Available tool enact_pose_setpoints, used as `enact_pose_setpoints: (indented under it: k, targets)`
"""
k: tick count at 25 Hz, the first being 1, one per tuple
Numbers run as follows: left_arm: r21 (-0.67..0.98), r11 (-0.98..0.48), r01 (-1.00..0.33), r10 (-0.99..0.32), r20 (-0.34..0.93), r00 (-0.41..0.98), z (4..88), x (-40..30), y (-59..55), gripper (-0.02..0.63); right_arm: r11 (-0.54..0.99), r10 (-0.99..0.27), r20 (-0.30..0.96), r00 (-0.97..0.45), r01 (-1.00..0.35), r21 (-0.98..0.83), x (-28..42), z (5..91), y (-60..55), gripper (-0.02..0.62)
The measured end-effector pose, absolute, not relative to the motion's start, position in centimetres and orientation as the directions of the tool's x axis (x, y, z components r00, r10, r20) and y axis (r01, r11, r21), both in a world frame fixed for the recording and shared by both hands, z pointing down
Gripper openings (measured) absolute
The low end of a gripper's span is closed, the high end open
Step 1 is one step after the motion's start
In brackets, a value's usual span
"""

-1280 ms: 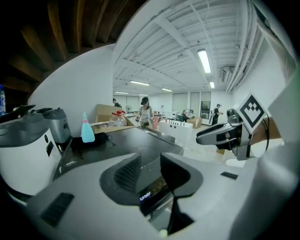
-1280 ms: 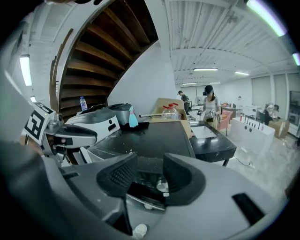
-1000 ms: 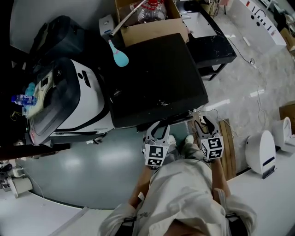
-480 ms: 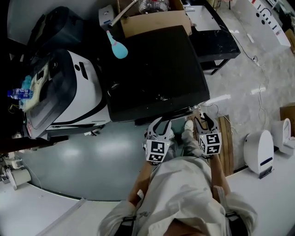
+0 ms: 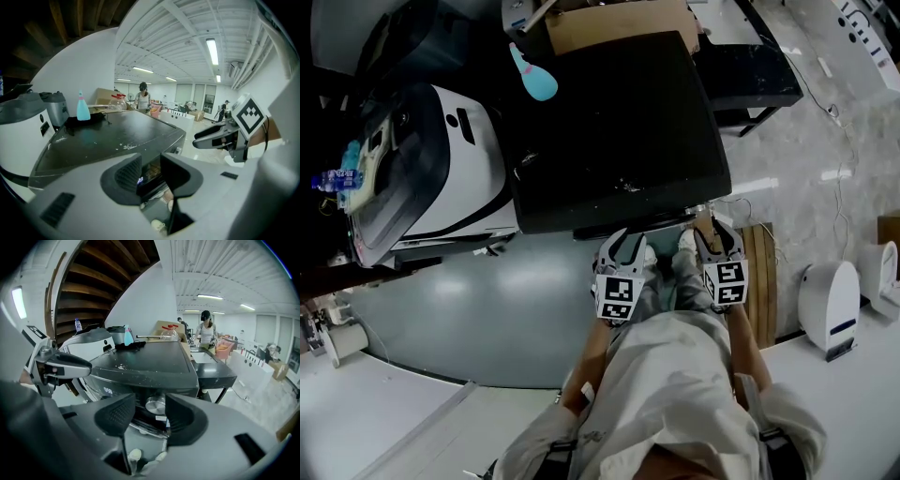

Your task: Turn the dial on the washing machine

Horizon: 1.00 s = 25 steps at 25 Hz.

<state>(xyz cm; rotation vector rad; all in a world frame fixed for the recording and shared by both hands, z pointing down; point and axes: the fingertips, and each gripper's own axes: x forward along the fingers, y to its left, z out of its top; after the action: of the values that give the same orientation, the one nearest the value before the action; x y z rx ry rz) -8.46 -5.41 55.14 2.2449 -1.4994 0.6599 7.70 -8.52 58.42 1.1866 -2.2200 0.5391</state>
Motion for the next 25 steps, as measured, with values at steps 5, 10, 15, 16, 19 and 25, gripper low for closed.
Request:
enact_pose_setpoints:
  k: [5,10,15,16,19,25]
  targets:
    - [0.048,-0.375,-0.926,-0.746,0.578,0.332,56.3,-7.9,-5.2,0.132,0.525,-0.614,0.650,-0.447,-0.847,-0.086,7.6,59.7,-8.7,0.201]
    - [0.063,-0.385,-0.921,-0.732,0.588,0.345,57.4,-7.1,-5.1,0.132,0.510,-0.619,0.656,-0.431,-0.857,-0.082,7.4,60.9,-9.1,0.215]
    - [0.074,-0.397,-0.915,-0.717,0.597,0.360,58.6,-6.5,-4.8,0.131,0.488,-0.629,0.659,-0.413,-0.869,-0.078,7.3,62.0,-9.5,0.230]
    - [0.076,-0.400,-0.913,-0.714,0.599,0.363,58.9,-6.4,-4.8,0.132,0.485,-0.630,0.659,-0.410,-0.871,-0.079,7.2,62.2,-9.6,0.235]
    - [0.076,-0.411,-0.908,-0.703,0.607,0.369,59.6,-6.1,-4.7,0.131,0.477,-0.633,0.661,-0.403,-0.876,-0.077,7.0,62.9,-9.9,0.245]
    - [0.100,-0.430,-0.897,-0.685,0.611,0.397,60.7,-5.1,-4.7,0.131,0.468,-0.632,0.668,-0.391,-0.881,-0.073,6.6,64.4,-10.3,0.268]
